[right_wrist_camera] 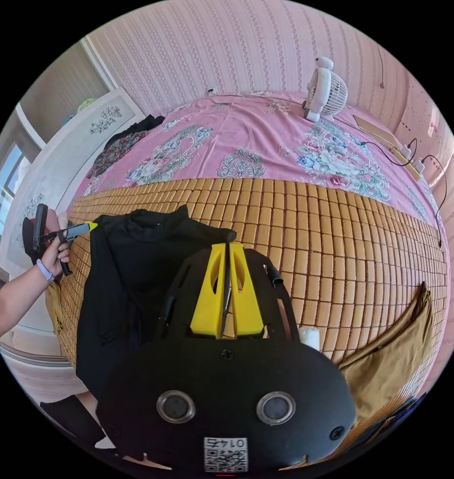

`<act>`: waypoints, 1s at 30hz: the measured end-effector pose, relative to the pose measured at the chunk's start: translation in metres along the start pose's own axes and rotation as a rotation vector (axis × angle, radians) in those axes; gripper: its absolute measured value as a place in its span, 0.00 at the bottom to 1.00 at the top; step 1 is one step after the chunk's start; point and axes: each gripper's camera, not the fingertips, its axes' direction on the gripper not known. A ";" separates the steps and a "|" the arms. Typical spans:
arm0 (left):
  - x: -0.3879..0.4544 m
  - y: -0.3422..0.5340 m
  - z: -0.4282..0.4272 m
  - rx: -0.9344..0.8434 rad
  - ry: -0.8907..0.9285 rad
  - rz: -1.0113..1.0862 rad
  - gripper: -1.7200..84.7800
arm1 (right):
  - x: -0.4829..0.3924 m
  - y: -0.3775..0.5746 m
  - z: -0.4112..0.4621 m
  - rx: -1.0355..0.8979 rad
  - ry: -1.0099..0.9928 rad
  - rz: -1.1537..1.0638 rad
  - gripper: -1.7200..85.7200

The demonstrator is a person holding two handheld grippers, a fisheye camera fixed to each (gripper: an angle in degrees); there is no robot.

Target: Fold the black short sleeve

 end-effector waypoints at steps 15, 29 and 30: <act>0.045 0.170 -0.172 -0.020 0.169 0.343 0.02 | -0.040 0.151 -0.136 -0.075 -0.393 -0.189 0.03; -0.005 0.361 -0.083 -0.279 0.079 -0.070 0.08 | -0.105 0.322 -0.025 -0.410 -0.149 -0.009 0.08; -0.003 0.362 -0.078 -0.300 0.057 -0.059 0.08 | -0.112 0.328 -0.018 -0.437 -0.087 -0.029 0.07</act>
